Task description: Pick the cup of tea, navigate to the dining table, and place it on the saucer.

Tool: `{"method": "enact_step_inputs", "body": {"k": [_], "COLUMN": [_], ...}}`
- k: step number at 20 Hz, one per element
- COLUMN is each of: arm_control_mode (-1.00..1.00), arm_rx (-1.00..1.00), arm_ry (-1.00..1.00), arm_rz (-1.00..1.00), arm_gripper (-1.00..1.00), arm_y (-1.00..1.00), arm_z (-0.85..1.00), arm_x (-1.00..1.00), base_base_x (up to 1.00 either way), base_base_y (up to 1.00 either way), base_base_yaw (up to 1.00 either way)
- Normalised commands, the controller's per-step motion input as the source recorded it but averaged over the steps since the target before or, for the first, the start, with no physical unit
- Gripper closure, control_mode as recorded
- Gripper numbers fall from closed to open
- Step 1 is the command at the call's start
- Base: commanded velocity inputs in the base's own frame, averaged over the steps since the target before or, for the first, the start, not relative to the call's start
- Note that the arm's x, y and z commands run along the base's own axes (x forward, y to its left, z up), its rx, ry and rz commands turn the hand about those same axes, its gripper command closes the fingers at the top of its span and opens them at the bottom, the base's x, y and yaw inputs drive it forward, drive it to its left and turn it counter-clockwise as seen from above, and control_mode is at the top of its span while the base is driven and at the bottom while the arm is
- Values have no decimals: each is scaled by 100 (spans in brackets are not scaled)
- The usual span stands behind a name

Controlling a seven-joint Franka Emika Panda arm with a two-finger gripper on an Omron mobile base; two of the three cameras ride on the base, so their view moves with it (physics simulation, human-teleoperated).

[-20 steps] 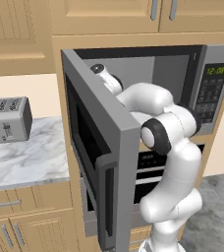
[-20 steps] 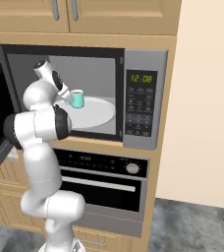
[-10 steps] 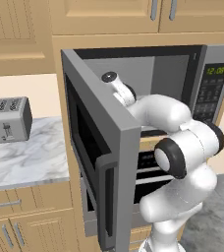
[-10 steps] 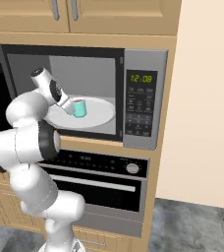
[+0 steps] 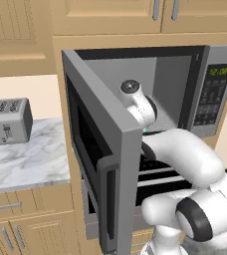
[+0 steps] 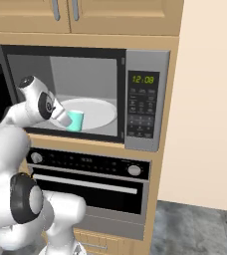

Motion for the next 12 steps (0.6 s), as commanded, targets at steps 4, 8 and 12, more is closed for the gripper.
{"method": "enact_step_inputs", "body": {"k": [4, 8, 12], "arm_control_mode": [-100, -100, -100], "arm_rx": [4, 1, 0], "arm_ry": [0, 0, -2], "arm_rz": [21, 36, 44], "arm_gripper": [100, 100, 100], "arm_y": [-21, -22, -19], "arm_z": [80, 71, 39], "arm_x": [-100, -100, -100], "base_base_x": [0, 0, 0], "base_base_y": [0, 0, 0], "base_base_yaw": [0, 0, 0]}}
